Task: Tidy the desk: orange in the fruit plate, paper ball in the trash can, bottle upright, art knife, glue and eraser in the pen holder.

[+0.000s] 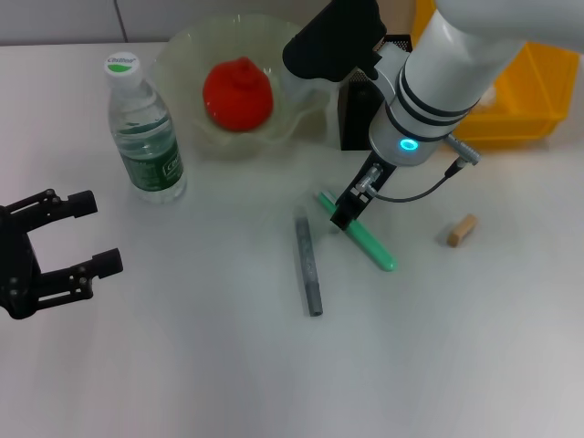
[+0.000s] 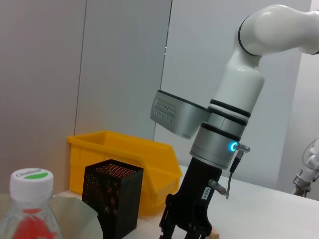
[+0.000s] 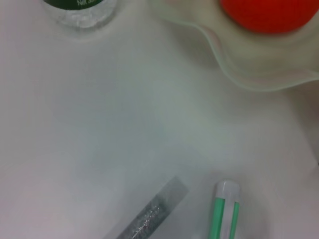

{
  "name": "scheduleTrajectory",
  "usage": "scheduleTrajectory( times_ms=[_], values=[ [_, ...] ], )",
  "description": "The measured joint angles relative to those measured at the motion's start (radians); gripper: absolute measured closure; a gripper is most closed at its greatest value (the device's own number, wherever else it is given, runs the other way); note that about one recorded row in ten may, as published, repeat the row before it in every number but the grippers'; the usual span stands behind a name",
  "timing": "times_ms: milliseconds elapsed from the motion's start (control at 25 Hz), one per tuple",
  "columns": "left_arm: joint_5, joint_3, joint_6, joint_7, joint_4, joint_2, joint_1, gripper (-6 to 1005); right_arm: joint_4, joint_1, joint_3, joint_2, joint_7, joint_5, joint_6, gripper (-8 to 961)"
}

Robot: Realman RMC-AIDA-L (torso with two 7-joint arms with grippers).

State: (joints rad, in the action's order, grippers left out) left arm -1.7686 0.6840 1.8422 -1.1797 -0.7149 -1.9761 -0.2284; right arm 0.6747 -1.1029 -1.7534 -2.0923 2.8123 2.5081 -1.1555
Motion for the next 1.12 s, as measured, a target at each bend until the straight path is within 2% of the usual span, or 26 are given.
scheduleTrajectory(
  times_ms=[400,640,840,1120],
  values=[
    [0.001,0.0,-0.001,-0.002,0.0,-0.001,-0.01,185,-0.014,-0.007,0.0,0.0,-0.002,-0.008,-0.02,547],
    [0.001,0.001,-0.009,-0.002,0.001,-0.003,-0.018,184,-0.019,-0.01,0.002,0.0,-0.002,-0.011,-0.024,785],
    [0.0,0.008,-0.021,-0.001,0.002,-0.004,-0.019,184,-0.005,-0.003,0.009,0.0,-0.002,-0.012,-0.028,890],
    [0.0,0.008,-0.024,-0.001,0.003,-0.009,-0.019,185,-0.005,-0.003,0.002,0.0,-0.003,-0.033,-0.018,707]
  ],
)
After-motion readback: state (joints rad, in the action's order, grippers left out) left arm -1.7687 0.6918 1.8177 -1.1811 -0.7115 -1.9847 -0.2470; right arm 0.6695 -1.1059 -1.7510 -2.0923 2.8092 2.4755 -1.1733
